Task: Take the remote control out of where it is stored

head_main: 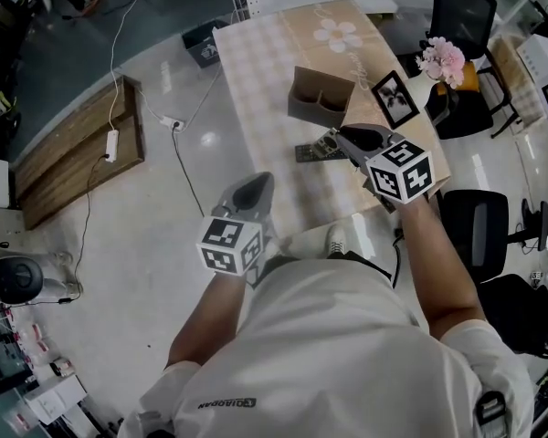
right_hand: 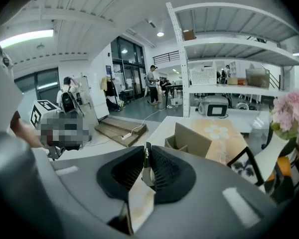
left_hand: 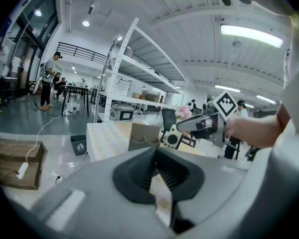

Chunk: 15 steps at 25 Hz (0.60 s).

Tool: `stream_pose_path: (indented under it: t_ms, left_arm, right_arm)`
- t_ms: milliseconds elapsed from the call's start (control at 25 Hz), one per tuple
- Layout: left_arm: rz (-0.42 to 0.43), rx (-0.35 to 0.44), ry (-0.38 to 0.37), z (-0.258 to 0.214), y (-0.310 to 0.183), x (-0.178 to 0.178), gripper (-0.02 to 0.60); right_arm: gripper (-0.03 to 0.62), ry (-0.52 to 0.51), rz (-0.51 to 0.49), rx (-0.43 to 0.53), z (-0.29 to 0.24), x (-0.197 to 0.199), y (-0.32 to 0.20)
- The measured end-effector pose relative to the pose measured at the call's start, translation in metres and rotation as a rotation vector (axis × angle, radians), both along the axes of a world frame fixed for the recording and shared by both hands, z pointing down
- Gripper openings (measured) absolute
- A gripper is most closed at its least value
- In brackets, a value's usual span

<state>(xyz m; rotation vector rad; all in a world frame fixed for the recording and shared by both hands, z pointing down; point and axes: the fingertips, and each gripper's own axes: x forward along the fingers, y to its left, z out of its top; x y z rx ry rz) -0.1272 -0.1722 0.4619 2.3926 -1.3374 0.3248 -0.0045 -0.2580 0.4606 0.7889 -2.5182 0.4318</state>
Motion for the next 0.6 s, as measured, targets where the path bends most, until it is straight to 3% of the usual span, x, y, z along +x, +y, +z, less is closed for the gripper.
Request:
stream_pose_path:
  t_ms: [320,600]
  left_arm:
    - [0.024,-0.014,-0.009,0.007,-0.003,0.01,0.005]
    - [0.041,-0.023,-0.023,0.011,-0.003,0.018,0.005]
  right_arm:
    - [0.051,-0.174,0.076,-0.196,0.051,-0.004,0.033]
    - [0.051,-0.407,0.285,-0.374,0.085,0.018,0.029]
